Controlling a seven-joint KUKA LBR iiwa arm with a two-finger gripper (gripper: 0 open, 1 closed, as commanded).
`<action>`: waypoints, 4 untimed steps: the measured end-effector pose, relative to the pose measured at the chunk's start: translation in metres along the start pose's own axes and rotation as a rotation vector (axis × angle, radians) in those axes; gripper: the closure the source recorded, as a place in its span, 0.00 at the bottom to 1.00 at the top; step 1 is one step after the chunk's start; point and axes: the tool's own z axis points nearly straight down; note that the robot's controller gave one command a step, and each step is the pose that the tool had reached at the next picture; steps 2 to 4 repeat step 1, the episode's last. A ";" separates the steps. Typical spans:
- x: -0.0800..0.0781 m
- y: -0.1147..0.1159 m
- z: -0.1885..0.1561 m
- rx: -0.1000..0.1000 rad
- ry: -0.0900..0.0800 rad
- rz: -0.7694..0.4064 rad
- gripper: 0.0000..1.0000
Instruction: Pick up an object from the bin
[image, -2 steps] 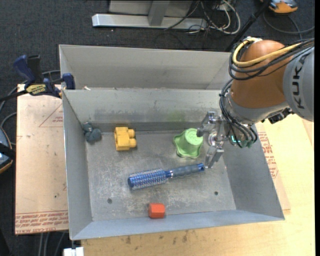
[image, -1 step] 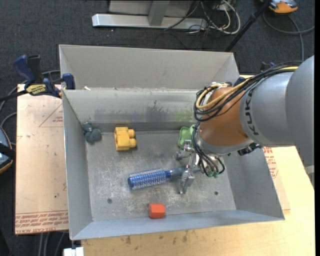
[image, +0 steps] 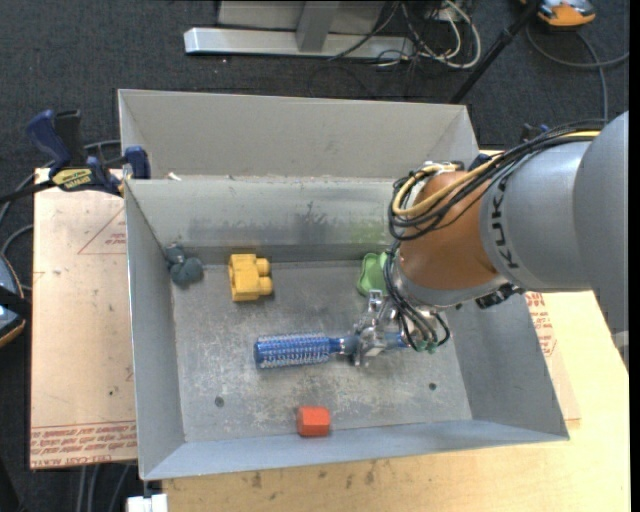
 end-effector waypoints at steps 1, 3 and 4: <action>-0.004 -0.017 -0.180 0.003 0.000 -0.153 1.00; -0.004 -0.017 -0.180 0.003 0.000 -0.153 1.00; -0.004 -0.017 -0.180 0.003 0.000 -0.153 1.00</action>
Offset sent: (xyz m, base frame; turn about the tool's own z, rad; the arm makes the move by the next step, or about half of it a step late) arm -0.0007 -0.0176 0.1762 -0.1557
